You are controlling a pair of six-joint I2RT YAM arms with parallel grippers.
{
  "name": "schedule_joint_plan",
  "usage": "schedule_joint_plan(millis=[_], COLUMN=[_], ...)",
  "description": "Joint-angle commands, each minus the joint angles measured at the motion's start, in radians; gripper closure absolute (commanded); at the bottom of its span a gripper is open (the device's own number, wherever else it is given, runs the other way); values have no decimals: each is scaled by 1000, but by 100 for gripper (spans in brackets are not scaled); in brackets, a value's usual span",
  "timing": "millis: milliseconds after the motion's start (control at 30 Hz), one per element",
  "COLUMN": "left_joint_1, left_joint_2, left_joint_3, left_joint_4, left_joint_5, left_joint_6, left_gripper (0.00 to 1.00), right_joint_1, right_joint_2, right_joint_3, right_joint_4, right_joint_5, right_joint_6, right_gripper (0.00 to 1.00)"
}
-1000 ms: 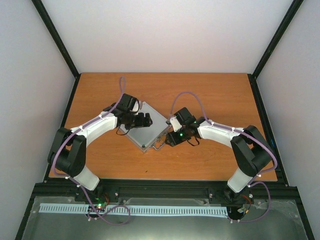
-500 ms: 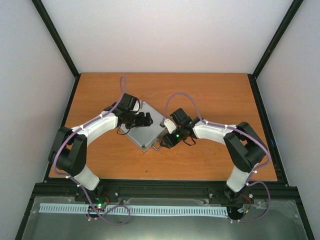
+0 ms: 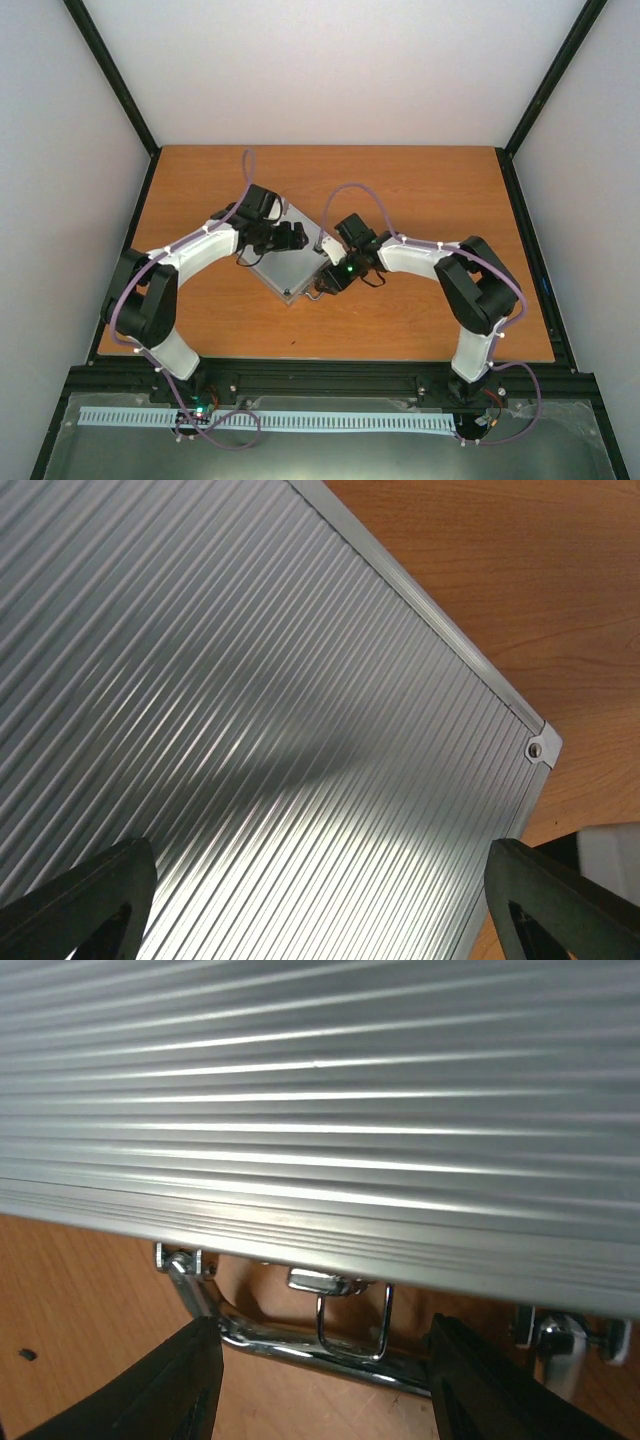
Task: Pack up texas hold em set
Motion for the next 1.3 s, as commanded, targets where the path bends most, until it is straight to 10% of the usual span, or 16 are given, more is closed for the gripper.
schedule_joint_plan(millis=[0, 1267], left_joint_1=[-1, -1], left_joint_2=[99, 76], left_joint_3=[-60, -80], left_joint_4=[-126, -121], left_joint_5=[-35, -39], left_joint_6=[-4, -23], left_gripper=[7, 7], right_joint_1=[8, -147], right_joint_2=[35, 97], right_joint_3=[31, -73], right_joint_4=[14, 240], right_joint_5=[-9, -608], right_joint_6=[-26, 157], right_gripper=[43, 40])
